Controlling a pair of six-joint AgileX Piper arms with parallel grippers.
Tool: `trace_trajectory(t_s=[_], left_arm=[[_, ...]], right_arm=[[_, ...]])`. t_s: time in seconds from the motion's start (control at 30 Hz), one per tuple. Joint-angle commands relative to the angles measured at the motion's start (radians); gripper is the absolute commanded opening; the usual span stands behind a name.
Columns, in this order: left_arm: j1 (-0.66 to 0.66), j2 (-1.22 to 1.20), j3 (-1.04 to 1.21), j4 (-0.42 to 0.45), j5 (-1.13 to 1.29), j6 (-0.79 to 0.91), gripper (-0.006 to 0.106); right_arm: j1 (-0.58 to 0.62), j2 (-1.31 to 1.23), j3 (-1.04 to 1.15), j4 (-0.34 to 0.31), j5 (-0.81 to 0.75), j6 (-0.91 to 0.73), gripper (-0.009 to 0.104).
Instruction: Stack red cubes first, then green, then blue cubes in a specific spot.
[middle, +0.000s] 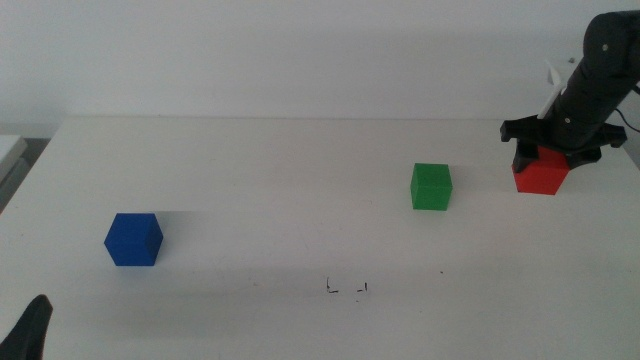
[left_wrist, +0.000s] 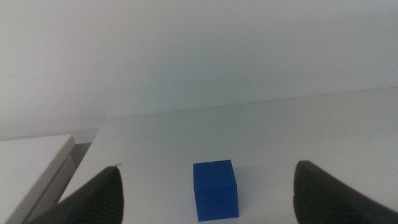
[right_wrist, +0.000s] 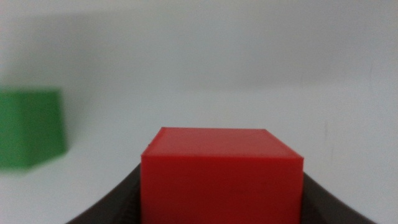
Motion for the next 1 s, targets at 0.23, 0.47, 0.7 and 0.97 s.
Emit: trace_trajectory(t_s=[0.23, 0.47, 0.7, 0.97], left_arm=[[0.002, -0.004, 0.0, -0.001, -0.013, 0.0, 0.094], [0.002, -0.004, 0.0, -0.001, -0.013, 0.0, 0.094], [0.002, -0.004, 0.0, -0.001, -0.013, 0.0, 0.094], [0.002, -0.004, 0.0, -0.001, -0.013, 0.0, 0.094]], right_arm=[[0.219, -0.267, 0.215, -0.19, 0.041, 0.314, 0.013], [0.445, -0.262, 0.209, -0.206, 0.074, 0.53, 0.013], [0.573, -0.165, 0.088, -0.154, 0.133, 0.565, 0.013], [0.679, -0.025, -0.056, -0.17, 0.156, 0.642, 0.013]])
